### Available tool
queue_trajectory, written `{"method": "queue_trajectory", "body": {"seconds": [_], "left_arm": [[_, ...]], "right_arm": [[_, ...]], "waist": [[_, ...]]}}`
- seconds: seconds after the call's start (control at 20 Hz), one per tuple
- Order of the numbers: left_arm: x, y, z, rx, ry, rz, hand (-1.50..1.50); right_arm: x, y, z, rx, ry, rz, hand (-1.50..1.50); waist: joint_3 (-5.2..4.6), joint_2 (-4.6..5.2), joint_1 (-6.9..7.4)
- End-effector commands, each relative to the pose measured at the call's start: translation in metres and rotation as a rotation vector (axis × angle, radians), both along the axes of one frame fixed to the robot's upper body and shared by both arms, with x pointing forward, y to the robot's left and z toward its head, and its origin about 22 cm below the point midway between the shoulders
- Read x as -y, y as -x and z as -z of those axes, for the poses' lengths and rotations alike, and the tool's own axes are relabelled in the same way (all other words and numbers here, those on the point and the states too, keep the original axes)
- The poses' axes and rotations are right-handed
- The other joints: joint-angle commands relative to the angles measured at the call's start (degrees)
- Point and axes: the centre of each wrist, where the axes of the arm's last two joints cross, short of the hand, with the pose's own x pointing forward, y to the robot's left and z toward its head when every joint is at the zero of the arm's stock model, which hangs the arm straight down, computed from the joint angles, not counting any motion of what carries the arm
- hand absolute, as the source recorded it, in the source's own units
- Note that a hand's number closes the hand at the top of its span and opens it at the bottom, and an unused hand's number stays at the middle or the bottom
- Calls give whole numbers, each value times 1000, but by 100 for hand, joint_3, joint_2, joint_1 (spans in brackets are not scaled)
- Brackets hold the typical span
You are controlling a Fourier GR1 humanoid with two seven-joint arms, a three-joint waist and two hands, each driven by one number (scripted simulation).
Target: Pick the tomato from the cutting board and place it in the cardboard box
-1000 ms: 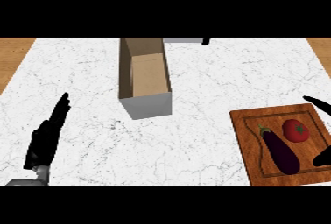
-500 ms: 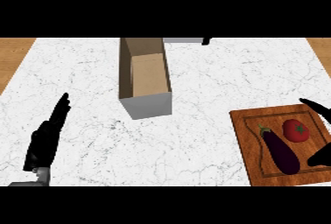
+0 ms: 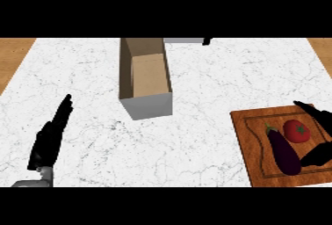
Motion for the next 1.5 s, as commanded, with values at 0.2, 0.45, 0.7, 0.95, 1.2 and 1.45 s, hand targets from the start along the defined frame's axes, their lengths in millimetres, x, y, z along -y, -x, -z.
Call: {"method": "queue_trajectory", "body": {"seconds": [0.2, 0.45, 0.7, 0.95, 1.2, 1.45], "left_arm": [[1, 1, -5, -6, -11, 16, 0], [2, 11, 6, -3, -16, -9, 0], [1, -7, 1, 8, -9, 4, 0], [9, 4, -5, -11, -8, 1, 0], [8, 4, -13, -12, 9, -19, 0], [-2, 5, -11, -17, -9, -17, 0]], "right_arm": [[8, -7, 20, -4, -1, -10, -150], [4, -15, 22, -26, 29, -15, -150], [5, 10, 52, -62, -47, -14, 150], [0, -1, 22, 139, 138, -11, 150], [-71, 5, 39, 193, 178, 96, 150], [-165, 15, 50, 167, 253, 308, 150]], "waist": [[3, 4, 10], [2, 4, 14], [2, 5, -19], [2, -4, -19], [-8, -35, -66], [-28, -69, -110]]}}
